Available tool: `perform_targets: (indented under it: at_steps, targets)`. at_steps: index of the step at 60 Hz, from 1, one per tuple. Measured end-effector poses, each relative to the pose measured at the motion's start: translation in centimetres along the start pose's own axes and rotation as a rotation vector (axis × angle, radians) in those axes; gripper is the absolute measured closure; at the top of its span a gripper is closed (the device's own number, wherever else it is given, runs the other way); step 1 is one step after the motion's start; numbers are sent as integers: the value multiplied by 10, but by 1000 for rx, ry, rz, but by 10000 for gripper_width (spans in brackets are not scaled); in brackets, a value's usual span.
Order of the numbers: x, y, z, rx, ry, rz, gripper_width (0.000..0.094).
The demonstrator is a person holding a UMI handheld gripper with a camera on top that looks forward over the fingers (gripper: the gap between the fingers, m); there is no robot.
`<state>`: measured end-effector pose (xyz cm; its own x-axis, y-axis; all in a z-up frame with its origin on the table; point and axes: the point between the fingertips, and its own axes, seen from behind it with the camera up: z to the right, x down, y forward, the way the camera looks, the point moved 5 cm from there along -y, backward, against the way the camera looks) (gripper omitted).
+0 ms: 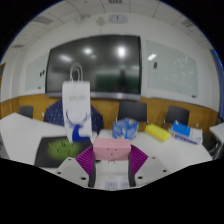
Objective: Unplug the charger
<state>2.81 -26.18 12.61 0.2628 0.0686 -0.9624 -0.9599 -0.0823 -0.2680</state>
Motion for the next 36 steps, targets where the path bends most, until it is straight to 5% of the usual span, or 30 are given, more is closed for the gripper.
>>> perform_targets:
  at_steps: [7, 14, 23, 36]
  targets:
    - [-70, -13, 29, 22, 77, 10, 480]
    - [-77, -24, 109, 130, 79, -71, 471]
    - [-18, -32, 207, 223, 71, -283, 461]
    - [83, -20, 257, 199, 89, -566, 427]
